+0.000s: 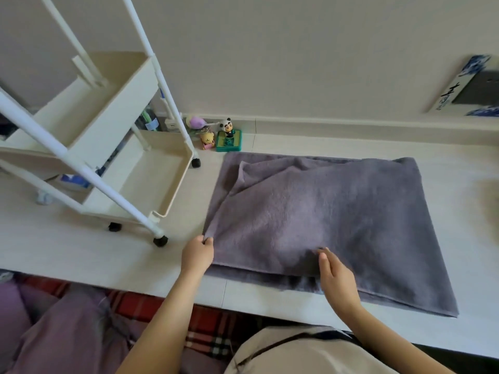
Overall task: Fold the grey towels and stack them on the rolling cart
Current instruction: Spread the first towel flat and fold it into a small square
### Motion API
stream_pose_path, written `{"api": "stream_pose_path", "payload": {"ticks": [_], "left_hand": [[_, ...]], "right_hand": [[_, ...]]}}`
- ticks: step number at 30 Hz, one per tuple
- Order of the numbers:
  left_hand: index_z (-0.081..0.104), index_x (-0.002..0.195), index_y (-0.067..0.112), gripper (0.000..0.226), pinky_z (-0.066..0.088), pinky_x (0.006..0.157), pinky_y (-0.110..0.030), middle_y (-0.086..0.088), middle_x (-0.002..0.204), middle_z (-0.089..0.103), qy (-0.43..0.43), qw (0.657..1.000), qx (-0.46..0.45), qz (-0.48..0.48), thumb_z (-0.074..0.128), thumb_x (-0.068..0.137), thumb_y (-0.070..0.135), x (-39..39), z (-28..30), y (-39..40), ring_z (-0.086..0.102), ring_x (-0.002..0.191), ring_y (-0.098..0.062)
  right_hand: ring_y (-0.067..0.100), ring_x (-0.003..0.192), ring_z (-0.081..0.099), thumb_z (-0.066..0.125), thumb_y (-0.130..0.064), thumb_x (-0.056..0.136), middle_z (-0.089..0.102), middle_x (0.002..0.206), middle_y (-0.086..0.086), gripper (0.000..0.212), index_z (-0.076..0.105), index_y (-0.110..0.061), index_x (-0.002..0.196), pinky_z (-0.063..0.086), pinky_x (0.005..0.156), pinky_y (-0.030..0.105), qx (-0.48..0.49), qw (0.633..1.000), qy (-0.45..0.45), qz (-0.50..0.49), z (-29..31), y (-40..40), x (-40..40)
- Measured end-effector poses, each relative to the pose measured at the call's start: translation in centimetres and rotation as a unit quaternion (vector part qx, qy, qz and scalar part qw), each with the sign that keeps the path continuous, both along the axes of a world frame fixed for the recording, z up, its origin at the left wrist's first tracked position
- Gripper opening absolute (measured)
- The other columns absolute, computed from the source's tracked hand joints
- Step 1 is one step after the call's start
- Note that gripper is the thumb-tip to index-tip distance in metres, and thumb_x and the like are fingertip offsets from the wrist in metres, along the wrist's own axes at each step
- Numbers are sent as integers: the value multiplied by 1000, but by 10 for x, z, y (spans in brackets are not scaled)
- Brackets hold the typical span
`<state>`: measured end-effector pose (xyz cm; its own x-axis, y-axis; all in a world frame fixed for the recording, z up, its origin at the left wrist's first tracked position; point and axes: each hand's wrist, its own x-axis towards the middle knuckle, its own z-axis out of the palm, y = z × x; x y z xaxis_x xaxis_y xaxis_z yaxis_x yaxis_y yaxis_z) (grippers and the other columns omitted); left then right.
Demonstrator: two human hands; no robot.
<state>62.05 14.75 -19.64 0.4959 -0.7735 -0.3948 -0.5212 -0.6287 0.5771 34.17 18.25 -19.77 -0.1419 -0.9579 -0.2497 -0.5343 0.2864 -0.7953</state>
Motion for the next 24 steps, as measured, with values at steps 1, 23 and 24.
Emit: {"api": "stream_pose_path", "payload": {"ticks": [1,23,24], "left_hand": [[56,86,2,28,43,72,-37,-23,97,62,-28,999,27,-18,40,98,22,1,-13,6,58,90,-38],[35,143,17,62,28,106,-41,-13,147,29,-206,923,-98,-309,59,88,29,-74,-25,-18,29,133,-31],[31,146,21,60,19,112,-43,-10,154,21,-217,901,-94,-365,53,92,34,-75,-28,-23,20,140,-28]], "right_hand": [[22,122,50,36,-23,101,55,131,-1,35,55,-13,127,38,91,25,27,998,45,28,-7,-2,1],[30,128,33,40,-41,96,43,143,5,42,48,-30,136,27,102,39,5,906,390,166,-11,-50,-21],[29,133,27,36,-46,97,33,150,4,45,41,-35,140,23,106,39,31,907,374,189,-15,-46,-16]]}}
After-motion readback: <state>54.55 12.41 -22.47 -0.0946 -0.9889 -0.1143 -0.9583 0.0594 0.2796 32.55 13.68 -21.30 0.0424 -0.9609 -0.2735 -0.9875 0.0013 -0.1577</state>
